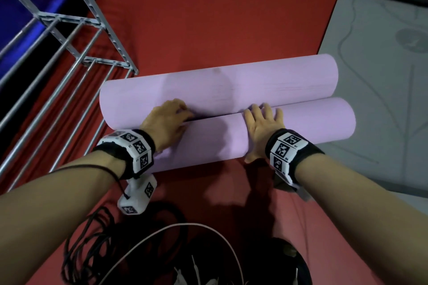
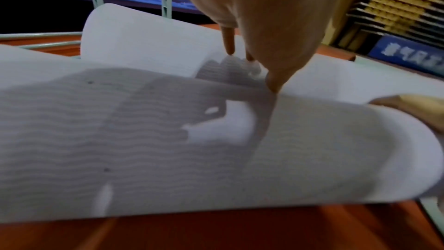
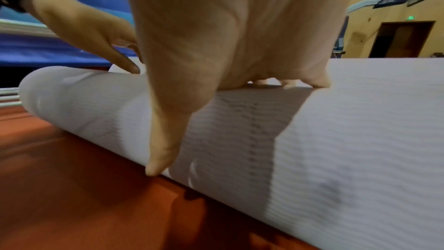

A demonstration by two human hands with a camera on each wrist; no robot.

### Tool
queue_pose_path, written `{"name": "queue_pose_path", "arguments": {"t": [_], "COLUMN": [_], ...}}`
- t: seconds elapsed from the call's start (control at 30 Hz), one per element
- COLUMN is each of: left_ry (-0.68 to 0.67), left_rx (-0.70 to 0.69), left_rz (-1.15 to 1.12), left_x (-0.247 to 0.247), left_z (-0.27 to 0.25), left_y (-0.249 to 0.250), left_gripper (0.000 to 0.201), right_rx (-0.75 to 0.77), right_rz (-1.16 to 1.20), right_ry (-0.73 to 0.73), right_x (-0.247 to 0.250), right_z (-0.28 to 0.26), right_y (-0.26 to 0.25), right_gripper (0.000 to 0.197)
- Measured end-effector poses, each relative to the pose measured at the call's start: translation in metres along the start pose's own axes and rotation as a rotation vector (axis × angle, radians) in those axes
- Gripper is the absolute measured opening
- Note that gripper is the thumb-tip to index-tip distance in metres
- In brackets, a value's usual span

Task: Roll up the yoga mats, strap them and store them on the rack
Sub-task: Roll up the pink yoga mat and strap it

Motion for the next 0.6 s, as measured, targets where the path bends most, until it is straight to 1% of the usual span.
{"name": "queue_pose_path", "arguments": {"t": [0.03, 0.07, 0.1, 0.13, 0.17, 0.2, 0.27, 0.37, 0.5, 0.6], "left_ry": [0.011, -0.066, -0.195, -0.325, -0.406, -0.450, -0.456, -0.441, -0.408, -0.447], "left_rx": [-0.051, -0.028, 0.035, 0.088, 0.104, 0.103, 0.101, 0.102, 0.091, 0.070], "left_rz": [-0.041, -0.070, -0.070, -0.021, 0.058, 0.124, 0.159, 0.187, 0.198, 0.212], "left_x": [-0.004, -0.011, -0.021, -0.030, -0.038, -0.043, -0.046, -0.043, -0.039, -0.044], "left_z": [-0.002, -0.004, -0.007, -0.010, -0.012, -0.013, -0.010, -0.006, -0.014, -0.026], "left_y": [0.005, 0.006, 0.005, 0.002, 0.000, 0.000, 0.002, 0.001, 0.006, 0.014], "left_gripper": [0.053, 0.069, 0.088, 0.107, 0.122, 0.132, 0.138, 0.135, 0.130, 0.129], "right_rx": [-0.004, -0.004, 0.000, 0.005, 0.009, 0.010, 0.015, 0.025, 0.034, 0.052], "right_rz": [-0.021, -0.042, -0.060, -0.071, -0.077, -0.080, -0.074, -0.053, -0.038, -0.038], "right_ry": [0.019, 0.049, 0.081, 0.101, 0.110, 0.113, 0.110, 0.107, 0.102, 0.076], "right_x": [0.000, 0.000, 0.000, 0.000, 0.001, 0.001, 0.004, 0.005, 0.003, -0.005], "right_z": [0.000, -0.001, -0.001, -0.002, -0.002, -0.002, -0.002, -0.004, -0.017, -0.030], "right_y": [-0.001, -0.001, -0.002, -0.001, -0.001, 0.001, 0.003, 0.005, 0.005, 0.003], "right_gripper": [0.134, 0.130, 0.124, 0.120, 0.117, 0.116, 0.118, 0.117, 0.116, 0.120]}}
Point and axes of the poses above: each hand's wrist, its own z-axis towards the middle knuckle, its own x-axis out of the back of the hand, y = z × x, the point moved 6 cm from there along z, towards the middle knuckle, and after that the axes turned 7 degrees about -y, right-handed, at the moved point
